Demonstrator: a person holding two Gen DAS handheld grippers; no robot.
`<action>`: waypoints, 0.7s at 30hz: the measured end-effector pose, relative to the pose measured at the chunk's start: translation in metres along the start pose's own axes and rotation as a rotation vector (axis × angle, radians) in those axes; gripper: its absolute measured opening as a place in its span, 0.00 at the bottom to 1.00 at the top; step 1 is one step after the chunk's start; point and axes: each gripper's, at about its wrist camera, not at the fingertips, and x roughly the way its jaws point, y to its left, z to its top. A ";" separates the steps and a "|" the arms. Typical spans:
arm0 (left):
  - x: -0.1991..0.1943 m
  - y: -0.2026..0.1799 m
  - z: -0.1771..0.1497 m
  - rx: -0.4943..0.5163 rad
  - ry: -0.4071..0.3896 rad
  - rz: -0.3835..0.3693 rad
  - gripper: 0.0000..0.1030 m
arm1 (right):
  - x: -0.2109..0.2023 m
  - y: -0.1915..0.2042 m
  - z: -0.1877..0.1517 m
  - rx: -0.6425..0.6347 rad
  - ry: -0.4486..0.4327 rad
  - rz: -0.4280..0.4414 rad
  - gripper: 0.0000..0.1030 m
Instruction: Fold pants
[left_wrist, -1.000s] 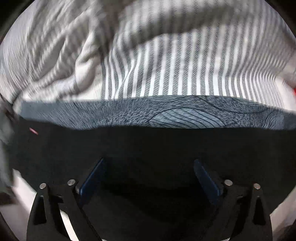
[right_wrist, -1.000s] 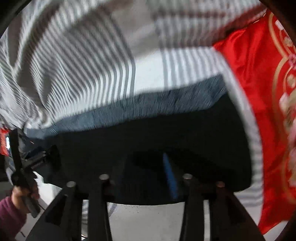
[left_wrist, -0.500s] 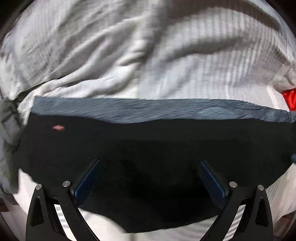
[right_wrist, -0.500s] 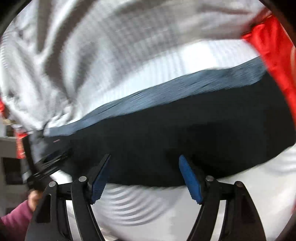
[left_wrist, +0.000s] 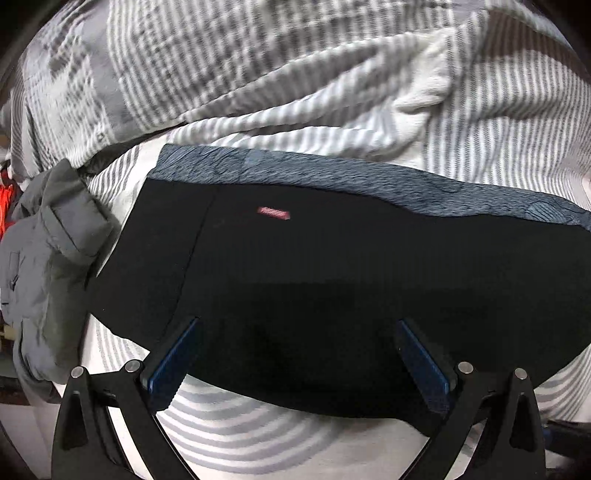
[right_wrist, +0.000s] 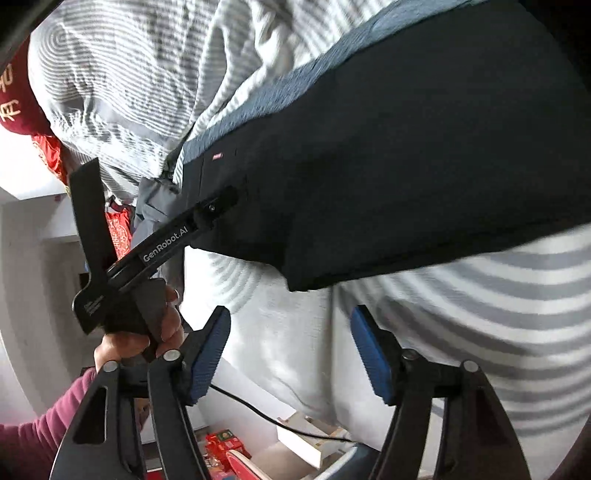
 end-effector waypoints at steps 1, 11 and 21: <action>0.002 0.004 -0.002 -0.003 -0.004 0.005 1.00 | -0.002 0.001 -0.002 0.004 -0.002 -0.005 0.61; 0.017 0.026 -0.013 -0.006 0.026 0.027 1.00 | 0.014 0.014 0.019 0.033 -0.049 -0.076 0.05; 0.025 0.026 -0.019 0.007 0.002 0.001 1.00 | 0.035 0.002 0.003 0.048 0.037 -0.110 0.01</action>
